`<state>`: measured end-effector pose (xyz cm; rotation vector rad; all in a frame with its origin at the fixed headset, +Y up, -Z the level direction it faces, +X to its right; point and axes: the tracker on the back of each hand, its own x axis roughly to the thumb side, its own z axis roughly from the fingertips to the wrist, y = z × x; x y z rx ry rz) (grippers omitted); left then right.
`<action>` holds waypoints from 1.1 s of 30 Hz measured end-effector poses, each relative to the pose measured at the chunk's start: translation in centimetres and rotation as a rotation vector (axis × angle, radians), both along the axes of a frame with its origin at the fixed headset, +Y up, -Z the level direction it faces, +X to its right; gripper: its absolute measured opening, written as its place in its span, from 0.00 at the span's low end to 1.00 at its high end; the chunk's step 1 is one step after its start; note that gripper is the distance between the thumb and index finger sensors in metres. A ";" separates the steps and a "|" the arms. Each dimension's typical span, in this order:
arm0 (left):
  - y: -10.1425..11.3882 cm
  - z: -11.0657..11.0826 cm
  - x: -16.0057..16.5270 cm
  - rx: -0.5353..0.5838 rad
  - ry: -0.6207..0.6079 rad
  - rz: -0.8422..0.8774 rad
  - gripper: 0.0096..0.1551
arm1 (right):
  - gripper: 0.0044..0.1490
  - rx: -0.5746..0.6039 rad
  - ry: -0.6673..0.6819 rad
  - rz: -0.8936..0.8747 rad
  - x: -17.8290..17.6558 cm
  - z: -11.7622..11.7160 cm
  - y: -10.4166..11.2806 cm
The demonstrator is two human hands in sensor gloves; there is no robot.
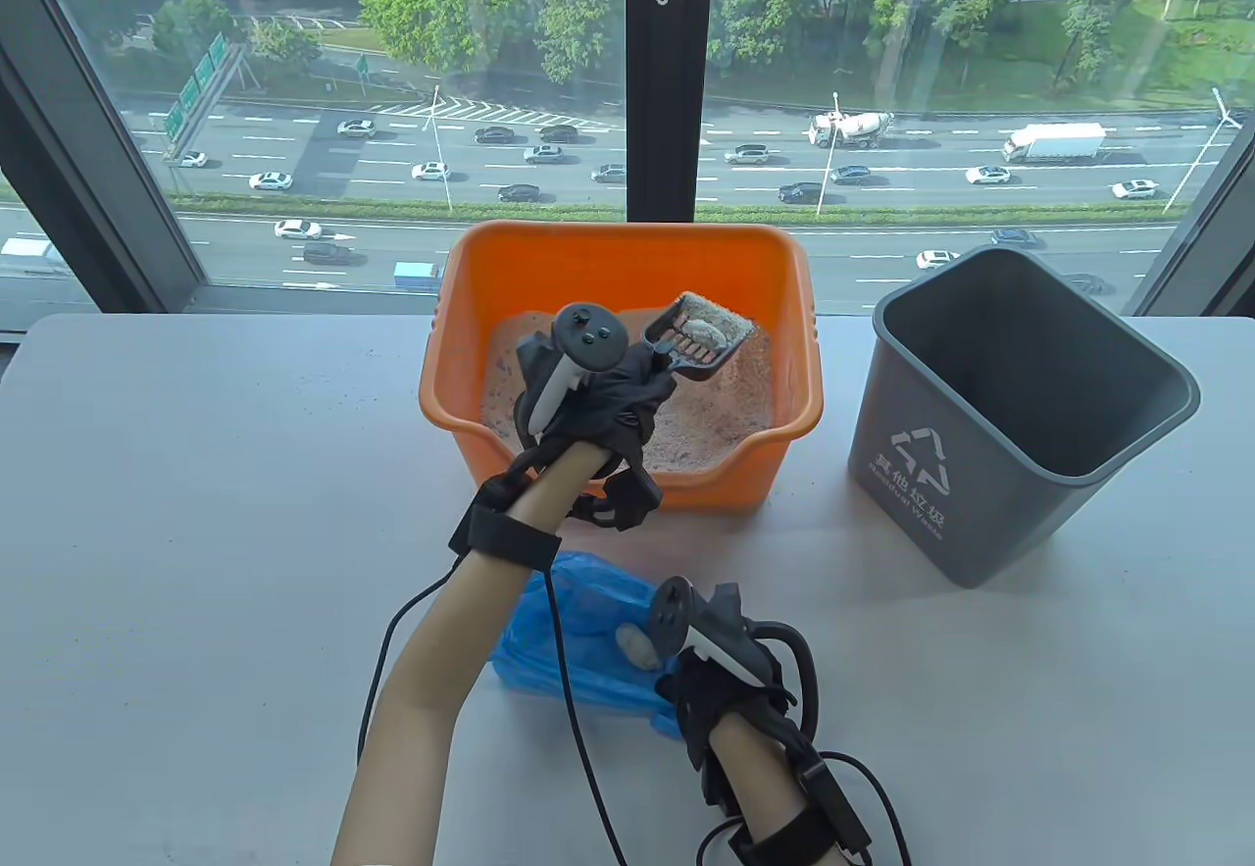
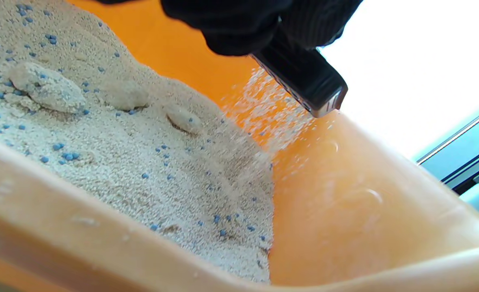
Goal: Scoop cat litter
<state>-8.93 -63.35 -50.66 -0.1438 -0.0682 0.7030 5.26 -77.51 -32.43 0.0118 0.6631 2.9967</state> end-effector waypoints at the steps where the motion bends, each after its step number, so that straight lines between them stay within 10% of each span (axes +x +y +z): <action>1: 0.4 0.2 -0.4 -0.029 -0.021 -0.016 0.37 | 0.47 0.000 0.000 0.000 0.0 0.0 0.0; 33: 3.5 4.4 -4.9 0.015 0.078 -0.063 0.37 | 0.47 0.011 0.001 0.003 0.0 0.1 0.0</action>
